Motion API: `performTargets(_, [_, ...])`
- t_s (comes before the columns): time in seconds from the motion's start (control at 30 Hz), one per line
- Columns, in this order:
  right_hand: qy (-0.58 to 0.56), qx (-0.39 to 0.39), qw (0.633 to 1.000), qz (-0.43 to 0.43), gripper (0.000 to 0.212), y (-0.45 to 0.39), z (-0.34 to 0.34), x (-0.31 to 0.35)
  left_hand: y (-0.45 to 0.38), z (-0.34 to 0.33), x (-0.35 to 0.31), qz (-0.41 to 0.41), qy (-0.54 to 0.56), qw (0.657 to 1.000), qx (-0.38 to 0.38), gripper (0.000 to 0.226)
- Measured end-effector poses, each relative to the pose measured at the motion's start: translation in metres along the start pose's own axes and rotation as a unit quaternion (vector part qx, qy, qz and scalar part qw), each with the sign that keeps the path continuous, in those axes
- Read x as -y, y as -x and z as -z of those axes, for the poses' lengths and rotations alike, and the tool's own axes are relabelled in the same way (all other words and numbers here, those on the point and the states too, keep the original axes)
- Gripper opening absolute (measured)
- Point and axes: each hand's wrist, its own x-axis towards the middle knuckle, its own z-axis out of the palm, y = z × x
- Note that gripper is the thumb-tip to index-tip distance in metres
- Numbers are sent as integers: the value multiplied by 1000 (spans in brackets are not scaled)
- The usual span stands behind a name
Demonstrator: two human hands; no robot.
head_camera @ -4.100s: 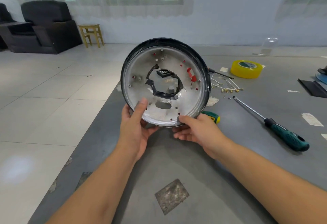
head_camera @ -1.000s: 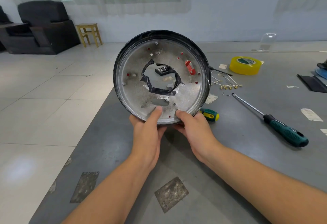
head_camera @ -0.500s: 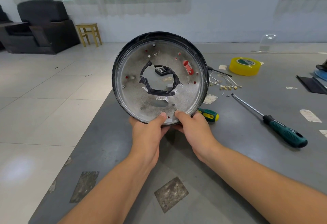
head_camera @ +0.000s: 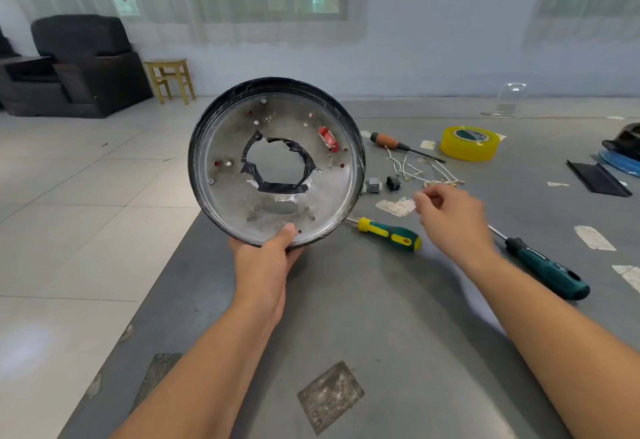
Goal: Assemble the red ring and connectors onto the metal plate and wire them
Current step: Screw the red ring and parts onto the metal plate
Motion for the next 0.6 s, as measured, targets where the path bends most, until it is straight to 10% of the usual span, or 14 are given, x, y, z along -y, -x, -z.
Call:
performTargets(0.3, [330,-44,942,27,32,-70,-7,-48,-20,4,8,-29,-9,1000,-3,60])
performTargets(0.6, [369,-23,928,43,26,-85,-30,-48,-29,7,14,-37,-17,999,-1,60])
